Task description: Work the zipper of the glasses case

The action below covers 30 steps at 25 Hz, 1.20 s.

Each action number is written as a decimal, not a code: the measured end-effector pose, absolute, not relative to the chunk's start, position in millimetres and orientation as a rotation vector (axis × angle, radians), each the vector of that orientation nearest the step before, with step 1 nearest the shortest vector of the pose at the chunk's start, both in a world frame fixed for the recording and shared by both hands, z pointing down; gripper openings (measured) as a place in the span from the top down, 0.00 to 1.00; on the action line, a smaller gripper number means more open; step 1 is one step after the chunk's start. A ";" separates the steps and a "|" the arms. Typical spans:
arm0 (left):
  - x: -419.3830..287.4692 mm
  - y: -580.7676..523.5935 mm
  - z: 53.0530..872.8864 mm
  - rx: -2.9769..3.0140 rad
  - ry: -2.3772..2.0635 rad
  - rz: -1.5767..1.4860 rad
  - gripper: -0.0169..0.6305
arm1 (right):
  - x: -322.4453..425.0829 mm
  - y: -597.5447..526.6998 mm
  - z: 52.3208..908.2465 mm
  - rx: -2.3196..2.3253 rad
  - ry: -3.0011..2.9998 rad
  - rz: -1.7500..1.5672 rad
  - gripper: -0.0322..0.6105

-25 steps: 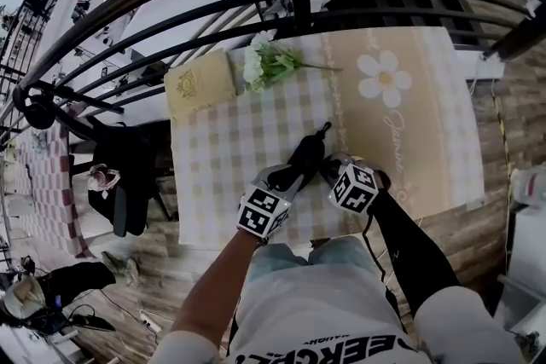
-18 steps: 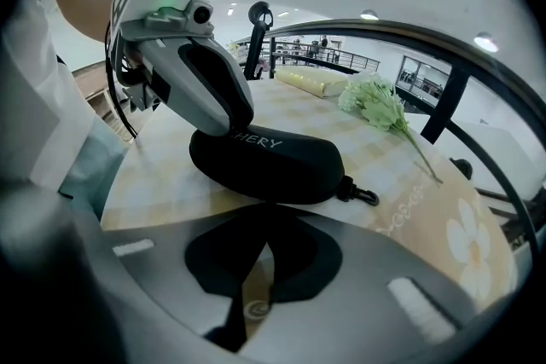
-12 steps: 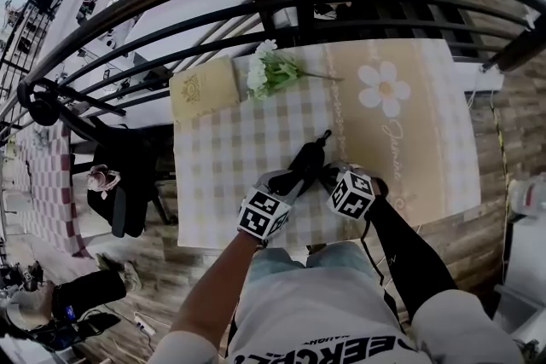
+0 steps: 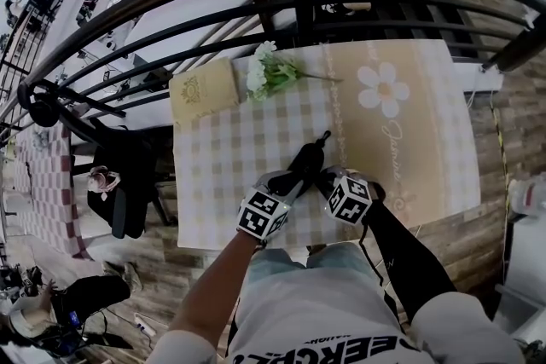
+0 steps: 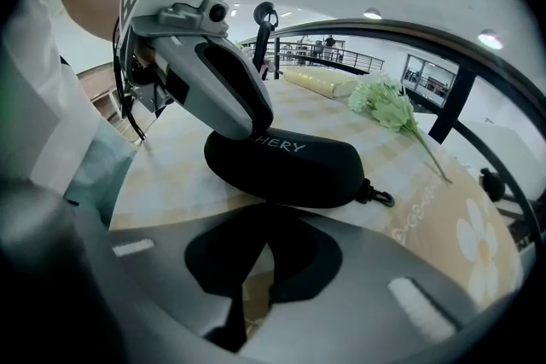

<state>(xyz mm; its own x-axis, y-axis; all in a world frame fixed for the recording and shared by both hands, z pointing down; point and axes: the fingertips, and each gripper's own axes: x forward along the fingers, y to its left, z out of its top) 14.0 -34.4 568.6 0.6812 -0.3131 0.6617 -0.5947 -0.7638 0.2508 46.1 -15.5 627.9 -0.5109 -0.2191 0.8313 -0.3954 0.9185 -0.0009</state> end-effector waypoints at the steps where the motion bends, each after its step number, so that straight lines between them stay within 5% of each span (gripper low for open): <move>1: 14.0 -34.4 568.5 2.443 -0.703 0.843 0.83 | 45.6 -15.1 627.7 0.443 -2.126 0.241 0.90; 30: 17.6 -33.3 563.4 2.450 -0.708 0.905 0.86 | 52.8 -49.7 616.2 0.596 -2.129 0.268 0.90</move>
